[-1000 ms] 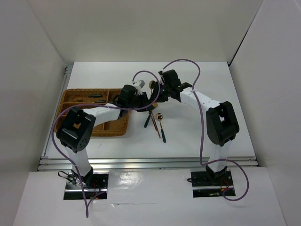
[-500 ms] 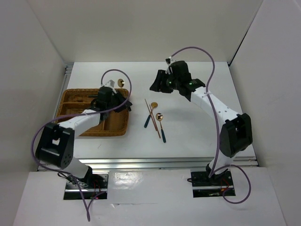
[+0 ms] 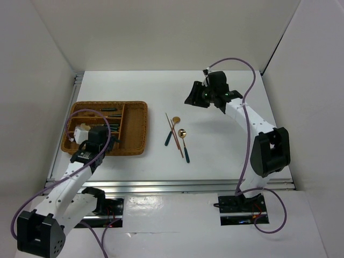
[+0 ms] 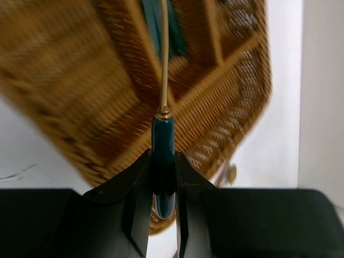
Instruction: Sort the eating utensils into containers
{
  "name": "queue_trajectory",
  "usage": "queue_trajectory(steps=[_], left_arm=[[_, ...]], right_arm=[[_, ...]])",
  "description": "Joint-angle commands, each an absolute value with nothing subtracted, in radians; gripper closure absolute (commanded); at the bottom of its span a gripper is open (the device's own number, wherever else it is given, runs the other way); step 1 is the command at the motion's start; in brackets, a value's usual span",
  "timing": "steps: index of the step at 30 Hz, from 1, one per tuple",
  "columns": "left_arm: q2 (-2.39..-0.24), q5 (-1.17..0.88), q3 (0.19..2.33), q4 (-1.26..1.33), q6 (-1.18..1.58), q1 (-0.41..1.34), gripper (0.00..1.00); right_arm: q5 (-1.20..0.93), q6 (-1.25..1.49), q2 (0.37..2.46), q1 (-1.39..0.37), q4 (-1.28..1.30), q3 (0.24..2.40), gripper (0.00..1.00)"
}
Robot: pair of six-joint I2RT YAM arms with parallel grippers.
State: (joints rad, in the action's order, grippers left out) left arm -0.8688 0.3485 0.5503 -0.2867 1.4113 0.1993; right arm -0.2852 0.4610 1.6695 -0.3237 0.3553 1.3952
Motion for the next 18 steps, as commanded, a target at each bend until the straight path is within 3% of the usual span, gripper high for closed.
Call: queue_trajectory(steps=[1, 10, 18], left_arm=[[-0.831, 0.544, 0.537, -0.474, 1.667, 0.199, 0.79], [-0.937, 0.698, 0.606, -0.571, 1.782, 0.199, 0.75], [-1.061, 0.689, 0.649, -0.591, 1.862, 0.199, 0.72]], right_arm=[[-0.321, 0.433, 1.692, -0.305, 0.356, 1.374, 0.47], [-0.337, 0.400, 1.721, -0.296, 0.347, 1.365, 0.48], [-0.368, 0.391, 1.775, -0.296, 0.356, 1.403, 0.51]])
